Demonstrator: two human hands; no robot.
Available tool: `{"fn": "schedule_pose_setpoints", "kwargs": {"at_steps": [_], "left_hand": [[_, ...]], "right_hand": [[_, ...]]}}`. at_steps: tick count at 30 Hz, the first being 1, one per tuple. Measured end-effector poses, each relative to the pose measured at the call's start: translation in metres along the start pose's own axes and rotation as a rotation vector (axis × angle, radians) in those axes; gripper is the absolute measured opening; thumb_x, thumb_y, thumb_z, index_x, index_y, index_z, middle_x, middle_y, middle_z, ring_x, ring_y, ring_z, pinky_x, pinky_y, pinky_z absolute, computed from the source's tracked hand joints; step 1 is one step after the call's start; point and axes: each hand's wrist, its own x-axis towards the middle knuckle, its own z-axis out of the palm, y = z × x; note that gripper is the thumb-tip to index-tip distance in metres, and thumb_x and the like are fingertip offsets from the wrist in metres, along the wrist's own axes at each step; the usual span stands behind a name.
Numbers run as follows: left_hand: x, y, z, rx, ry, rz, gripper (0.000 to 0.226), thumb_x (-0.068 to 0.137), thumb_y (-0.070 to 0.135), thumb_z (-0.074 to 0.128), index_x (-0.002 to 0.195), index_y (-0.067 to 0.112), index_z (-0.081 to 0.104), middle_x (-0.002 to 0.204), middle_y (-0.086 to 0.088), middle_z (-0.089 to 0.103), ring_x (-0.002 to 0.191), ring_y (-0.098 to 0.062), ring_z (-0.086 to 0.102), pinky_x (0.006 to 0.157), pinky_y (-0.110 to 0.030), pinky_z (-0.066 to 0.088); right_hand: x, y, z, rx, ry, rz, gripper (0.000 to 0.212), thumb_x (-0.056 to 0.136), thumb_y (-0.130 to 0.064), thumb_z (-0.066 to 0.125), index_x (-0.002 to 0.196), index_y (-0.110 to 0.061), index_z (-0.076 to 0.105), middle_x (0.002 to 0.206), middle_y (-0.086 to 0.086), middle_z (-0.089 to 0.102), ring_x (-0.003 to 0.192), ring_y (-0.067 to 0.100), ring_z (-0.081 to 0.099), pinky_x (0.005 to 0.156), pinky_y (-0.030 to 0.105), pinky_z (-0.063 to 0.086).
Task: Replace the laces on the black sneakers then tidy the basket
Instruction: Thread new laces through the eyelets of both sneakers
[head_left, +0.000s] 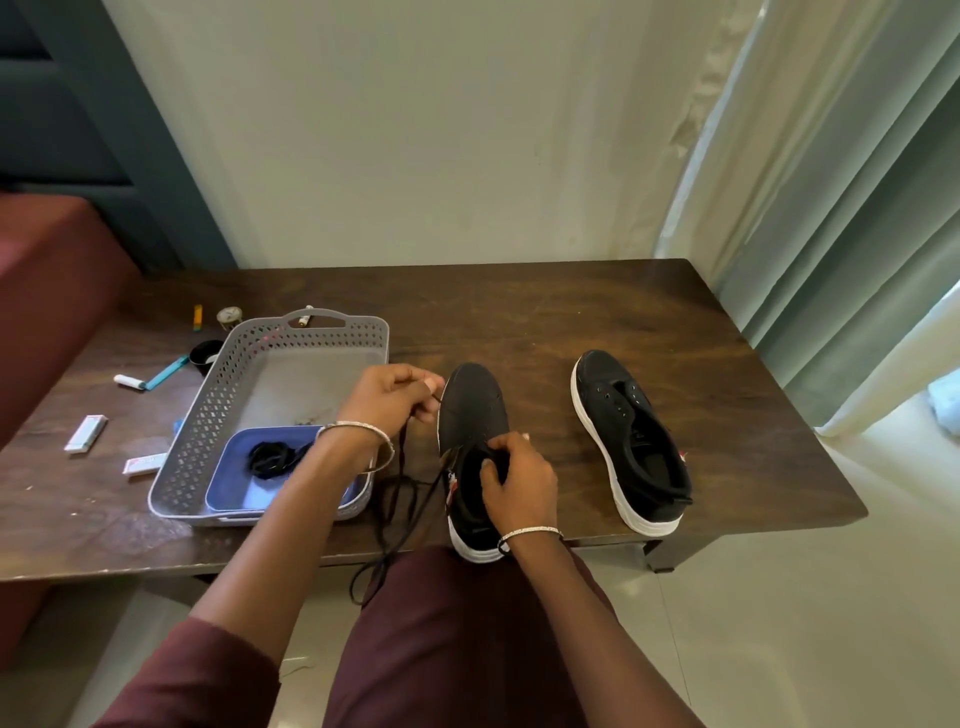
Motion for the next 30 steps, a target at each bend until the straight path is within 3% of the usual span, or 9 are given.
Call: {"fn": "schedule_pose_setpoints", "kwargs": {"at_steps": [3, 7, 11, 14, 17, 19, 24, 27, 30], "left_hand": [[-0.022, 0.023, -0.006, -0.148, -0.064, -0.022, 0.017, 0.098, 0.003, 0.054, 0.094, 0.004, 0.070, 0.074, -0.006, 0.073, 0.063, -0.012, 0.066, 0.062, -0.015, 0.054], [-0.046, 0.037, 0.003, -0.177, -0.136, -0.060, 0.019, 0.099, 0.001, 0.052, 0.108, -0.001, 0.069, 0.097, -0.013, 0.074, 0.076, -0.008, 0.071, 0.061, -0.013, 0.053], [-0.056, 0.035, 0.008, -0.159, -0.166, -0.041, 0.022, 0.100, 0.000, 0.051, 0.113, -0.001, 0.068, 0.105, -0.015, 0.074, 0.087, -0.015, 0.071, 0.065, -0.017, 0.056], [-0.054, 0.027, 0.005, -0.016, -0.066, 0.027, 0.019, 0.097, 0.001, 0.056, 0.105, 0.008, 0.071, 0.093, -0.005, 0.076, 0.075, -0.002, 0.070, 0.058, -0.013, 0.051], [-0.047, 0.013, -0.001, 0.109, 0.075, 0.096, 0.019, 0.093, 0.002, 0.063, 0.089, 0.018, 0.072, 0.081, -0.001, 0.076, 0.081, -0.009, 0.073, 0.078, -0.022, 0.054], [-0.044, 0.004, -0.004, 0.134, 0.113, 0.106, 0.018, 0.093, 0.004, 0.065, 0.086, 0.020, 0.071, 0.082, -0.001, 0.077, 0.085, -0.016, 0.074, 0.078, -0.026, 0.056], [-0.039, -0.011, -0.008, 0.165, 0.195, 0.106, 0.014, 0.092, 0.010, 0.067, 0.084, 0.021, 0.070, 0.077, 0.002, 0.076, 0.073, -0.017, 0.075, 0.085, -0.041, 0.059], [-0.038, -0.017, -0.011, 0.192, 0.299, 0.090, 0.013, 0.094, 0.014, 0.065, 0.084, 0.022, 0.069, 0.075, 0.005, 0.076, 0.069, -0.013, 0.074, 0.083, -0.041, 0.059], [-0.038, -0.021, -0.018, 0.162, 0.399, 0.068, 0.014, 0.095, 0.013, 0.062, 0.084, 0.021, 0.067, 0.077, 0.005, 0.075, 0.068, -0.012, 0.073, 0.081, -0.038, 0.059]], "right_hand": [[-0.010, -0.019, -0.011, 0.105, 0.088, -0.128, 0.013, 0.095, -0.031, 0.058, 0.092, -0.022, 0.068, 0.091, -0.009, 0.067, 0.094, 0.013, 0.061, 0.082, 0.038, 0.050], [-0.026, -0.057, -0.021, 0.607, -0.181, -0.056, 0.028, 0.097, -0.042, 0.057, 0.104, -0.020, 0.071, 0.093, -0.003, 0.073, 0.088, 0.008, 0.066, 0.080, 0.034, 0.052], [-0.034, -0.075, -0.029, 0.874, -0.267, -0.039, 0.020, 0.100, -0.025, 0.057, 0.111, -0.013, 0.069, 0.099, -0.004, 0.072, 0.096, 0.009, 0.064, 0.087, 0.034, 0.052], [-0.037, -0.079, -0.051, 0.970, -0.245, 0.024, 0.024, 0.104, -0.018, 0.050, 0.095, -0.003, 0.067, 0.080, 0.005, 0.067, 0.078, 0.015, 0.062, 0.078, 0.030, 0.049], [-0.037, -0.076, -0.080, 0.926, -0.182, 0.069, 0.035, 0.104, -0.026, 0.049, 0.077, -0.009, 0.063, 0.055, -0.003, 0.051, 0.057, 0.013, 0.050, 0.066, 0.026, 0.044], [-0.035, -0.070, -0.100, 0.841, -0.119, 0.094, 0.036, 0.103, -0.030, 0.050, 0.076, -0.012, 0.062, 0.054, -0.006, 0.044, 0.054, 0.009, 0.044, 0.060, 0.022, 0.039], [-0.029, -0.043, -0.142, 0.382, 0.024, -0.089, 0.024, 0.100, -0.032, 0.057, 0.087, -0.020, 0.073, 0.069, -0.003, 0.066, 0.060, 0.021, 0.054, 0.061, 0.034, 0.044], [-0.027, -0.027, -0.156, 0.184, 0.149, -0.172, 0.015, 0.097, -0.025, 0.062, 0.093, -0.021, 0.075, 0.083, -0.010, 0.071, 0.077, 0.005, 0.064, 0.062, 0.011, 0.041], [-0.025, -0.011, -0.169, 0.037, 0.253, -0.209, 0.011, 0.095, -0.022, 0.065, 0.093, -0.021, 0.076, 0.089, -0.012, 0.072, 0.082, 0.003, 0.063, 0.069, 0.004, 0.039]]}}
